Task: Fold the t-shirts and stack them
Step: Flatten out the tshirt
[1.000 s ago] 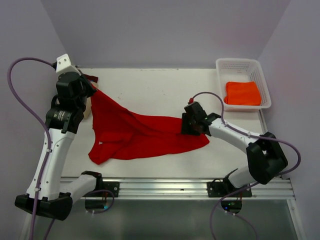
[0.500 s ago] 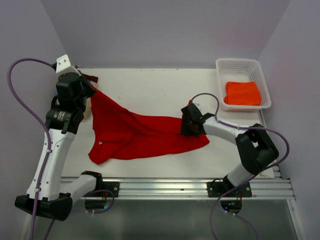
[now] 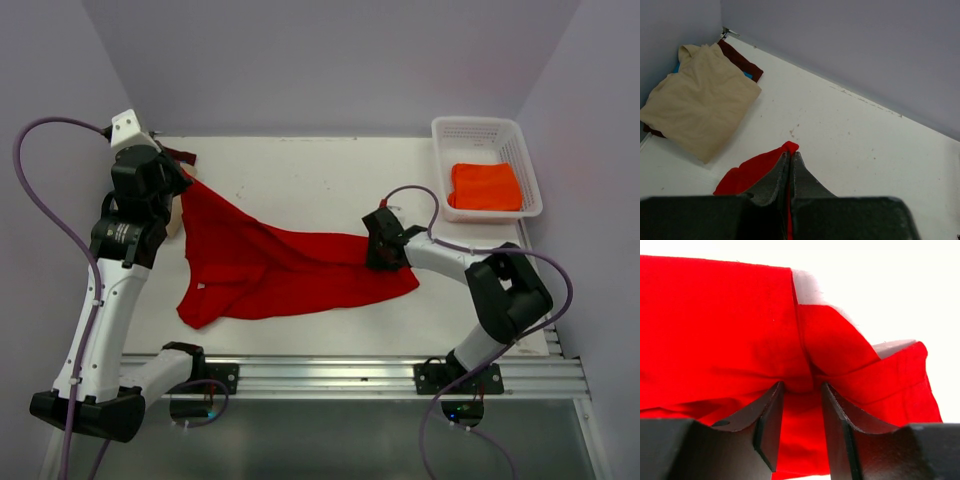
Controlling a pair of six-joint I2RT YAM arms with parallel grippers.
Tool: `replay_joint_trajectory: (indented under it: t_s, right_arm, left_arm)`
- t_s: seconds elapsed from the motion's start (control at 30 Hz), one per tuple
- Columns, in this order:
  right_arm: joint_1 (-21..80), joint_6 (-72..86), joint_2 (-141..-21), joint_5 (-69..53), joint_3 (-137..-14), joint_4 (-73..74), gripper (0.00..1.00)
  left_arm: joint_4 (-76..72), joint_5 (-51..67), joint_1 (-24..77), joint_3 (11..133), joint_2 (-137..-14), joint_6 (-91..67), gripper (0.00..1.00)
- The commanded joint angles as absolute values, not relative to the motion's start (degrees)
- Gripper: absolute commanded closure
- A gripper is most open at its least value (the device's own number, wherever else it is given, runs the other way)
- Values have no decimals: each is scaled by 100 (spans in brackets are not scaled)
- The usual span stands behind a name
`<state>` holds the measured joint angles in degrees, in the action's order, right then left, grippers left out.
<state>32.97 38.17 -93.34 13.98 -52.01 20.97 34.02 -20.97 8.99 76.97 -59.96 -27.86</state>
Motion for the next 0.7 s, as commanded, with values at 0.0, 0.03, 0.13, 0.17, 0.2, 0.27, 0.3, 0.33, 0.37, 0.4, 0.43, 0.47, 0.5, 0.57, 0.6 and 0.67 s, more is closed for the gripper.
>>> replay_joint_trajectory:
  t_s: [0.0, 0.03, 0.13, 0.17, 0.2, 0.27, 0.3, 0.33, 0.37, 0.4, 0.43, 0.47, 0.5, 0.57, 0.6, 0.67]
  right_arm:
    - [3226, 3893, -9448, 1284, -5274, 1776, 63]
    - [3226, 3902, -9466, 1231, -5273, 1714, 70]
    - [3226, 3911, -9475, 1178, -5247, 1679, 83]
    - [3226, 3911, -9449, 1186, -5238, 1670, 87]
    - [3226, 3894, -9422, 1195, -5230, 1670, 90]
    - [3226, 3867, -9334, 1230, -5212, 1731, 99]
    - [3226, 3858, -9299, 1239, -5221, 1749, 100]
    - [3226, 3841, -9255, 1300, -5221, 1810, 100]
    - [3226, 3823, -9177, 1318, -5229, 1837, 100]
    - [3226, 3806, -9124, 1344, -5238, 1872, 98]
    - [3226, 3771, -9088, 1432, -5256, 2003, 85]
    - [3226, 3753, -8983, 1476, -5291, 2065, 79]
    - [3226, 3736, -8948, 1546, -5308, 2109, 75]
    - [3226, 3674, -8877, 1730, -5343, 2188, 69]
    - [3226, 3648, -8860, 1775, -5361, 2215, 68]
    - [3226, 3586, -8912, 1845, -5440, 2232, 69]
  left_arm:
    - [3252, -2074, 835, 7770, -5880, -2795, 100]
    - [3252, -2083, 835, 7770, -5871, -2795, 100]
    - [3261, -2092, 826, 7761, -5862, -2795, 100]
    - [3261, -2092, 835, 7761, -5854, -2795, 100]
    - [3261, -2083, 826, 7752, -5836, -2795, 100]
    - [3261, -2083, 826, 7734, -5836, -2795, 100]
    - [3252, -2074, 826, 7726, -5845, -2795, 100]
    - [3243, -2066, 826, 7708, -5845, -2804, 100]
    - [3234, -2065, 826, 7708, -5845, -2804, 100]
    - [3234, -2057, 826, 7699, -5853, -2804, 100]
    - [3234, -2048, 826, 7699, -5862, -2804, 100]
    - [3226, -2057, 817, 7699, -5862, -2804, 100]
    - [3217, -2039, 817, 7691, -5862, -2804, 100]
    - [3208, -2030, 817, 7690, -5871, -2812, 100]
    - [3208, -2013, 817, 7682, -5862, -2821, 100]
    - [3191, -1987, 817, 7664, -5871, -2821, 100]
